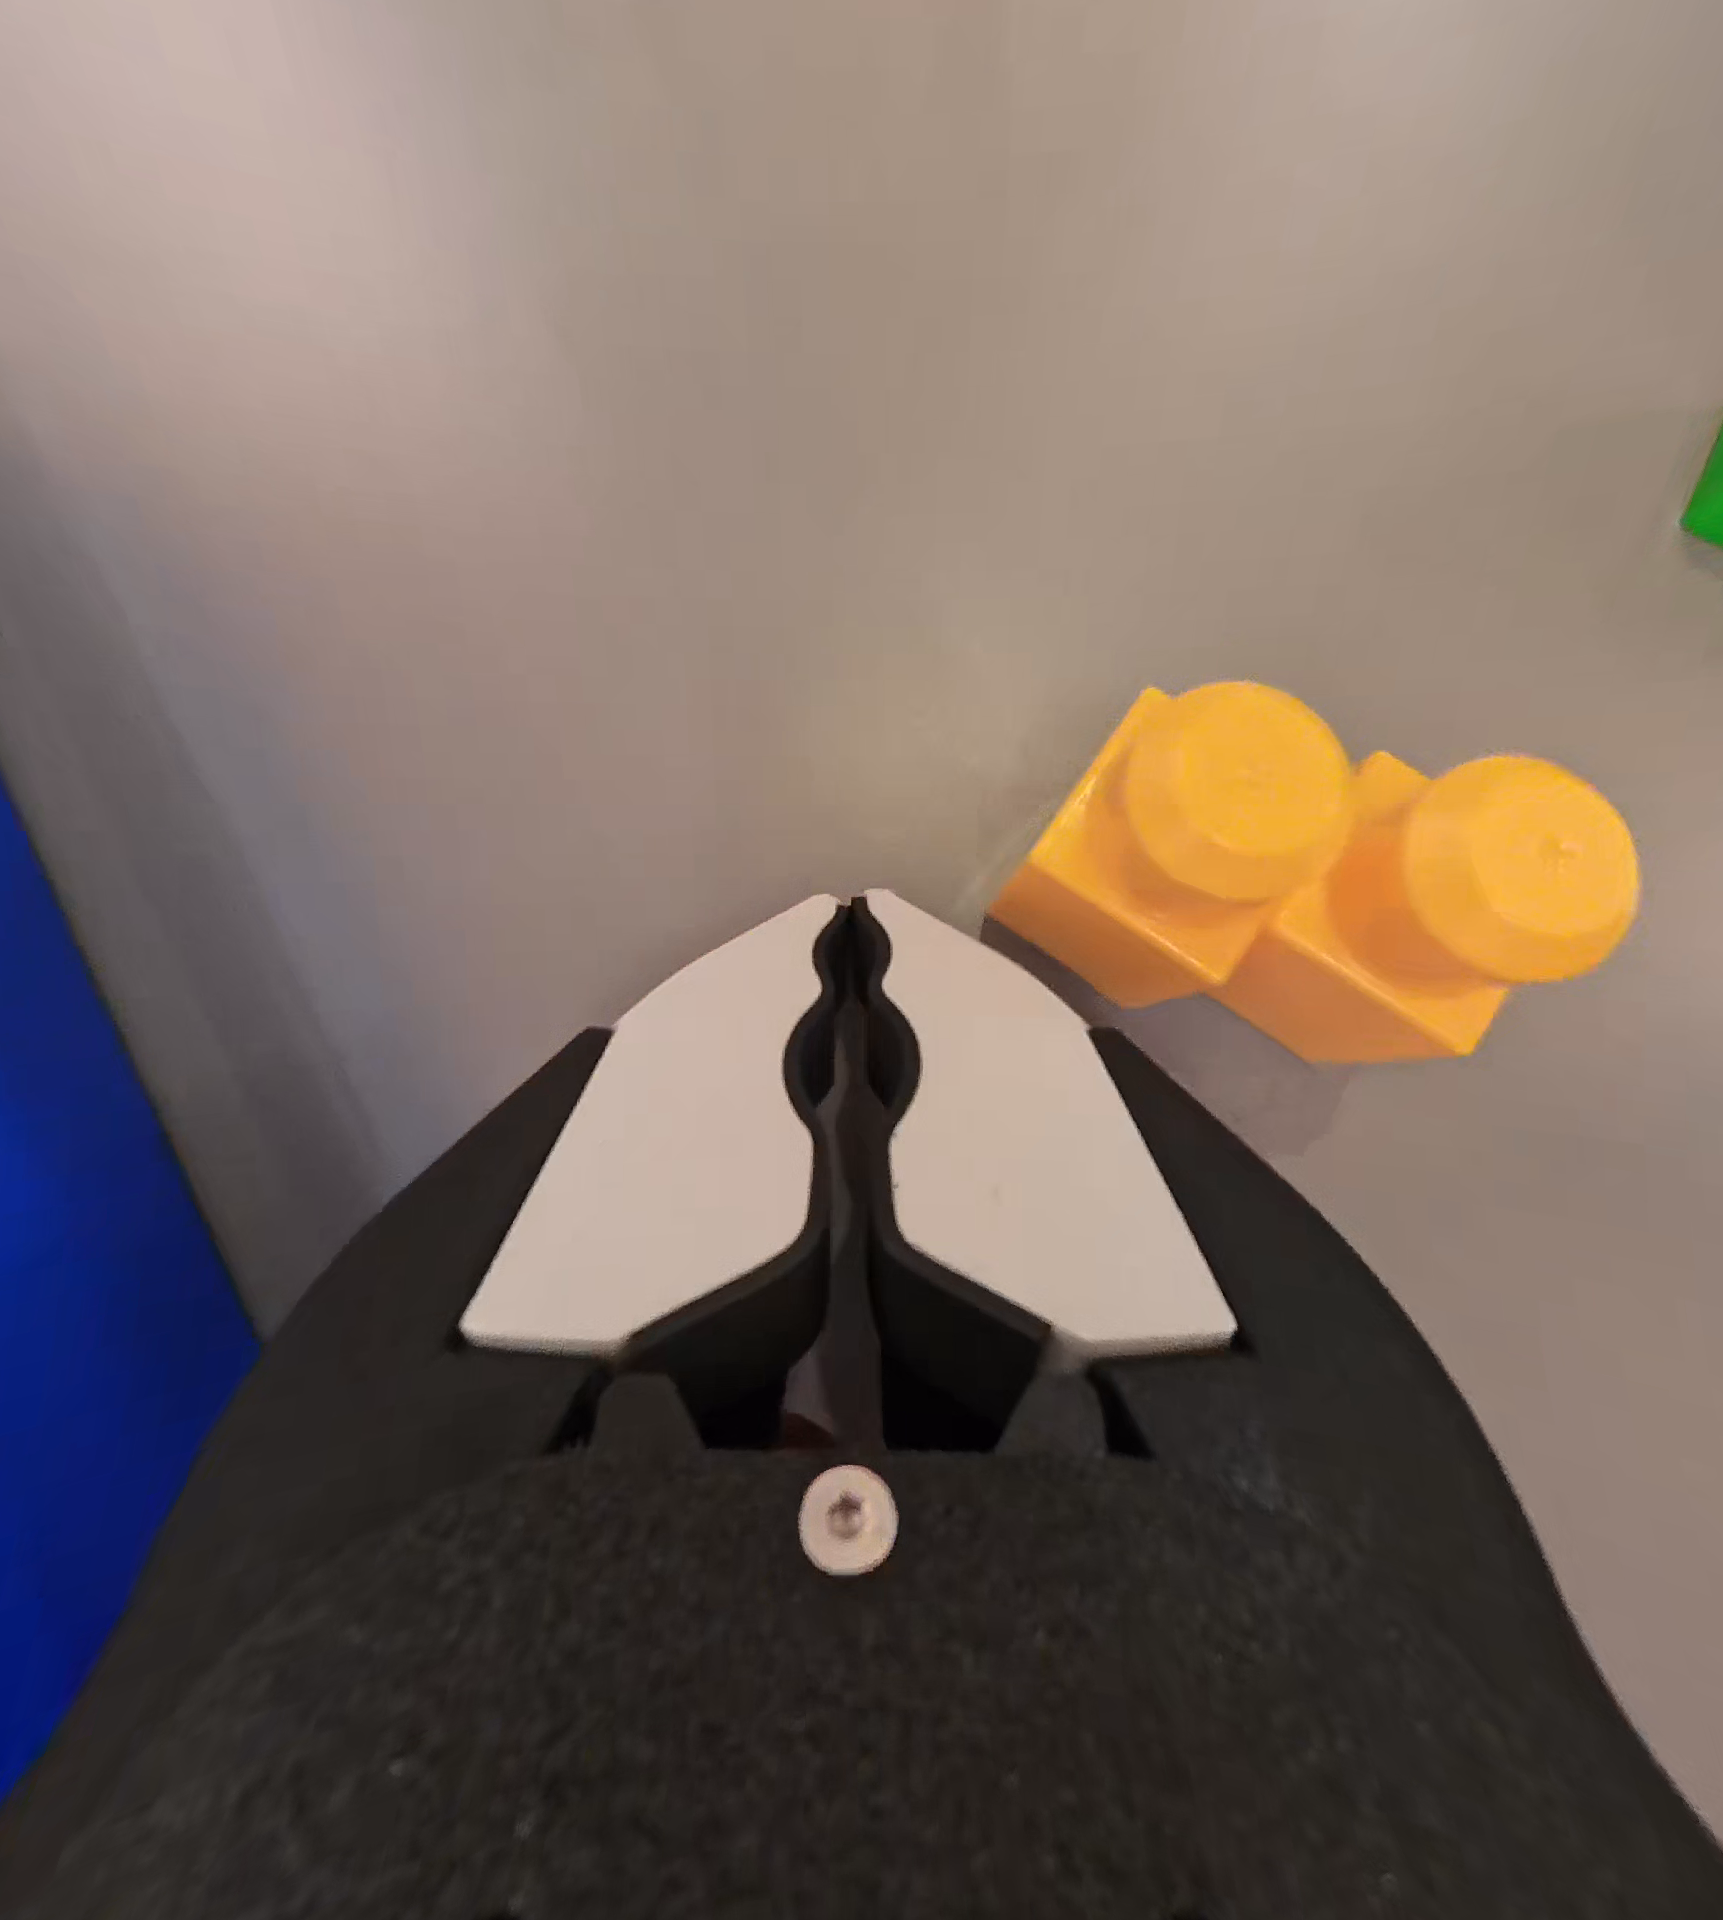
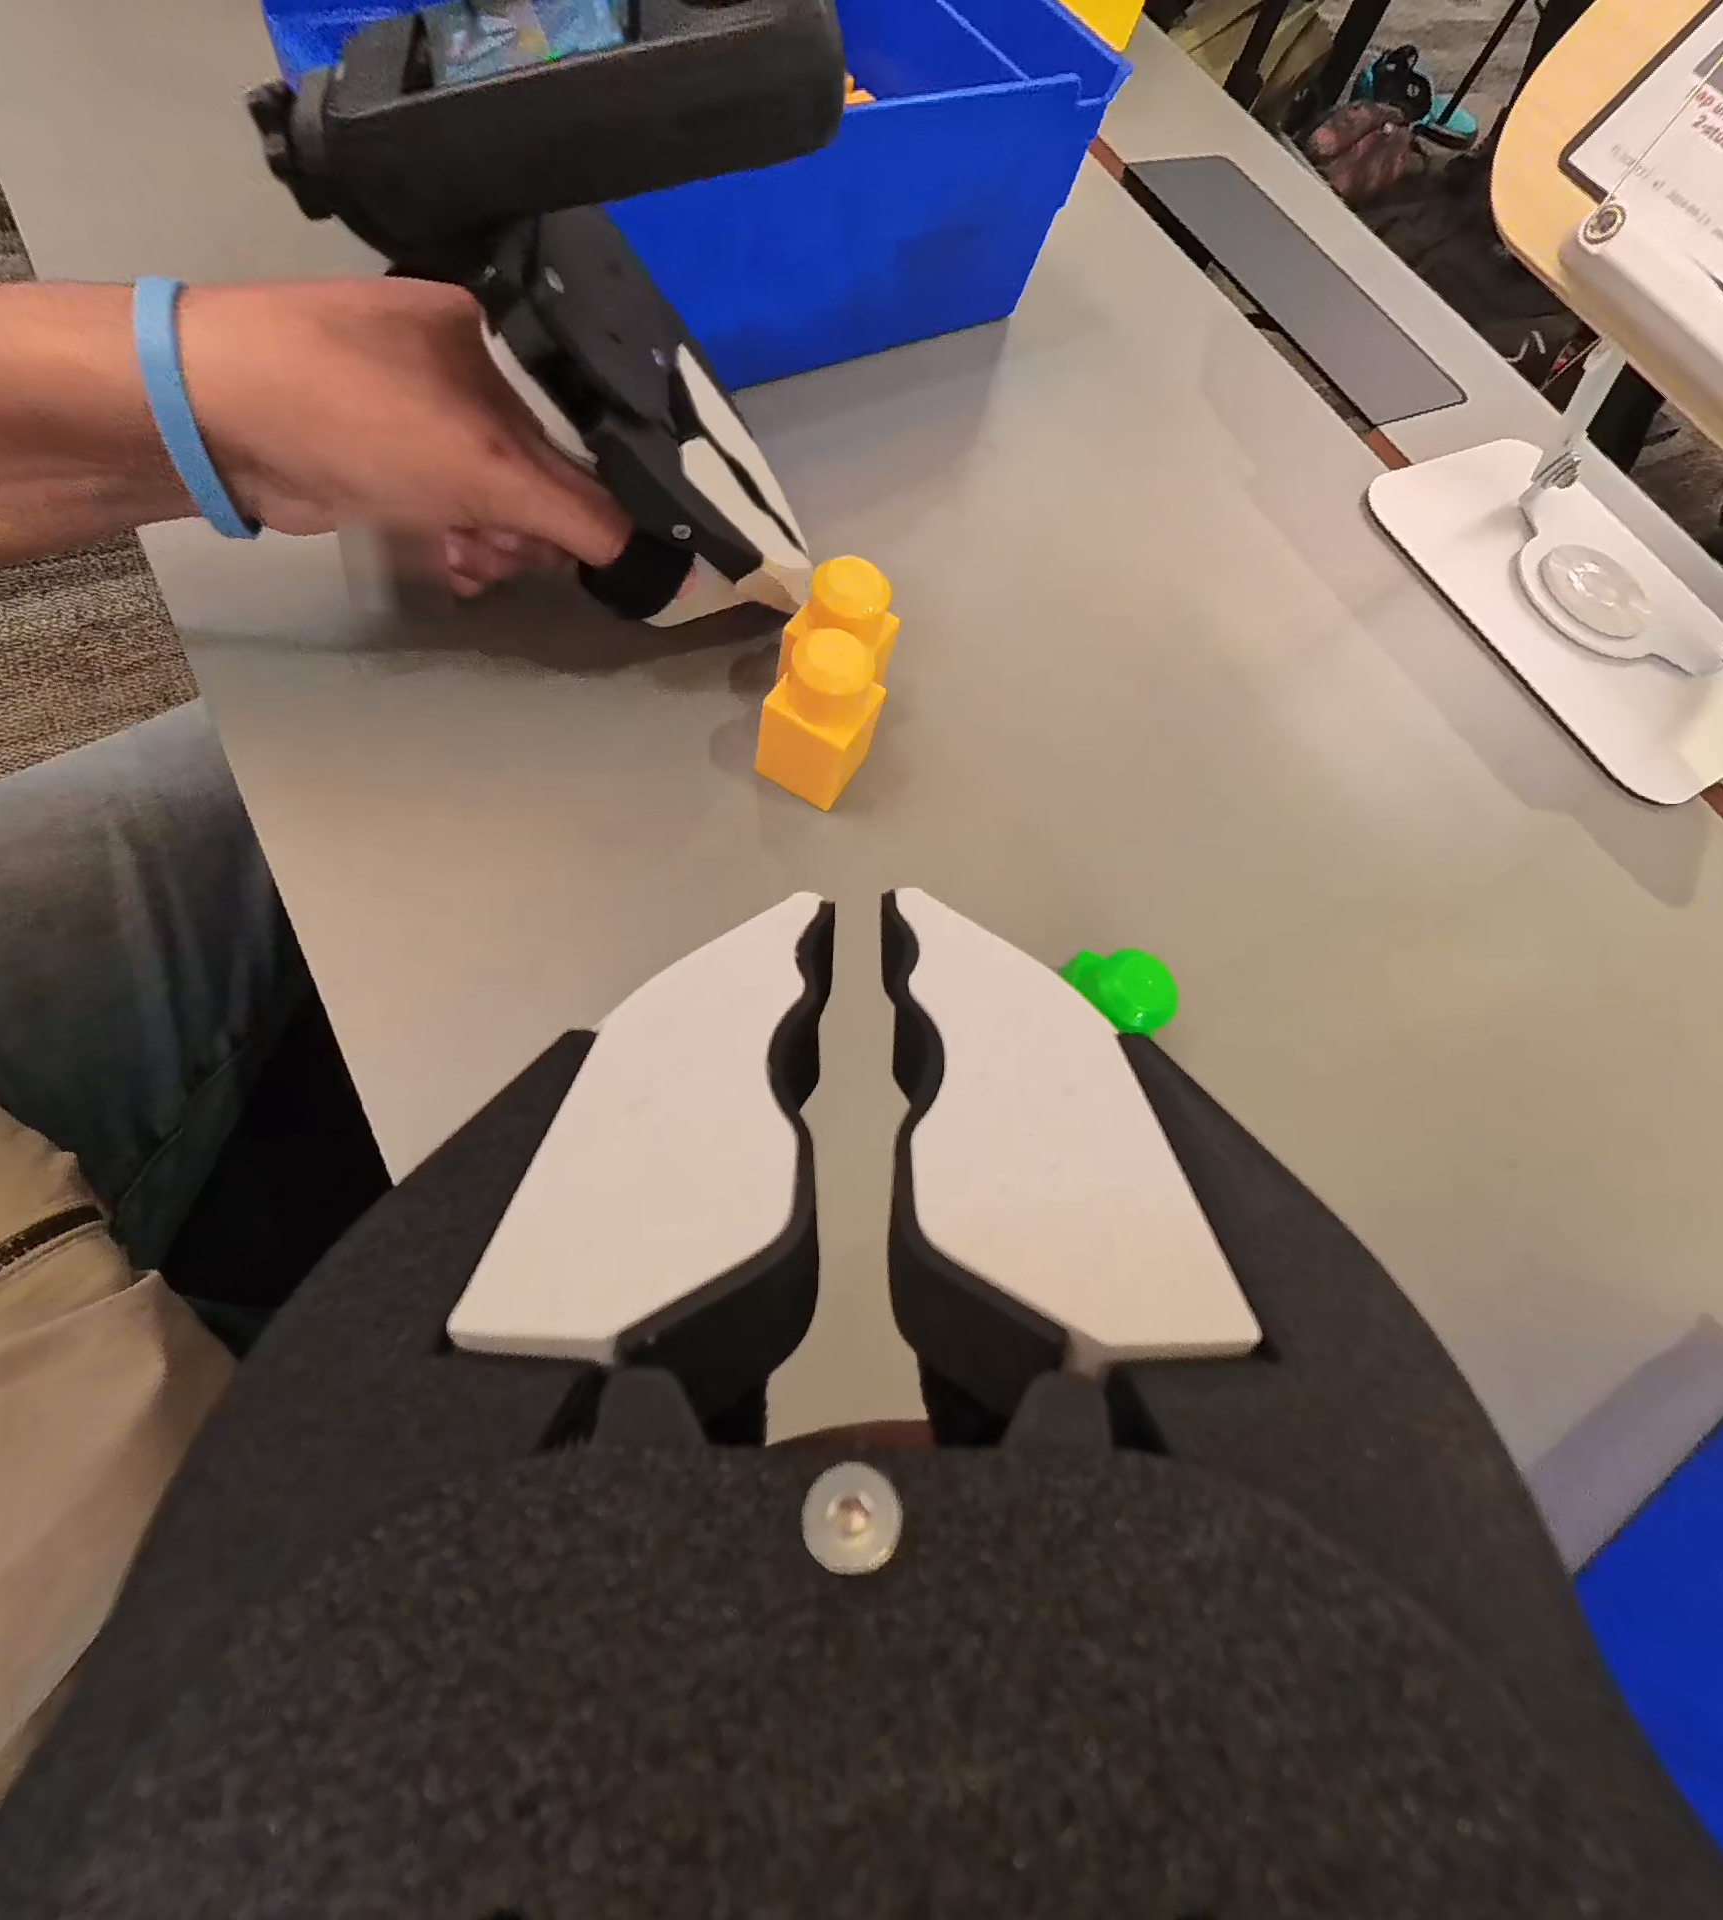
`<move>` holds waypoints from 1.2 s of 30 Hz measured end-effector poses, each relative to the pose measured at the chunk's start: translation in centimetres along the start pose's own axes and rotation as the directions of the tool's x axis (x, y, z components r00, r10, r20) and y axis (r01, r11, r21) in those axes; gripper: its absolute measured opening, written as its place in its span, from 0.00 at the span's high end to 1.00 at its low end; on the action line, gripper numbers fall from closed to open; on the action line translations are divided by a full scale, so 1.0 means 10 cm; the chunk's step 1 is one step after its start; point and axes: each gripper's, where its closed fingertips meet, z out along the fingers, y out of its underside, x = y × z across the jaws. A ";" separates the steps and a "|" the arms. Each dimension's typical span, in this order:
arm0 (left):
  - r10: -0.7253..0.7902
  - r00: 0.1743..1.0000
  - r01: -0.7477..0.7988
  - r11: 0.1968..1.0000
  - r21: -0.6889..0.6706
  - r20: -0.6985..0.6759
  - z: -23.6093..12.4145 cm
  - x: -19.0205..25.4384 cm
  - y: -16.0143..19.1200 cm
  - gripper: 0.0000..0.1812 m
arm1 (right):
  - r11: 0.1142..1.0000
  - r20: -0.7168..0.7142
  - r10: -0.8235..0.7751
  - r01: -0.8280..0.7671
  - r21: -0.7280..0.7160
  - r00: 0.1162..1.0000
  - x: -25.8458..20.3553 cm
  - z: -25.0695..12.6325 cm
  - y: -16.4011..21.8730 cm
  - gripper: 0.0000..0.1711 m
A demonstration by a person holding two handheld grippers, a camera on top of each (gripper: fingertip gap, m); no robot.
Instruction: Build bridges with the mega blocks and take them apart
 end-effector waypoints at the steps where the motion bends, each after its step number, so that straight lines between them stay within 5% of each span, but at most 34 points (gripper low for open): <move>1: -0.002 1.000 0.002 1.000 -0.001 -0.010 0.01 0.00 -0.01 1.00 | 1.000 0.000 0.000 0.000 0.001 1.000 0.00 0.00 0.00 0.95; 19: 0.078 0.993 -0.077 0.997 0.017 -0.087 0.00 0.16 -0.20 1.00 | 1.000 -0.005 0.011 -0.011 -0.008 1.000 0.04 0.01 0.04 0.95; 36: 0.120 0.978 -0.121 0.993 0.005 -0.173 -0.14 0.51 -0.03 1.00 | 1.000 0.000 0.006 -0.006 -0.012 1.000 0.02 0.03 0.05 0.95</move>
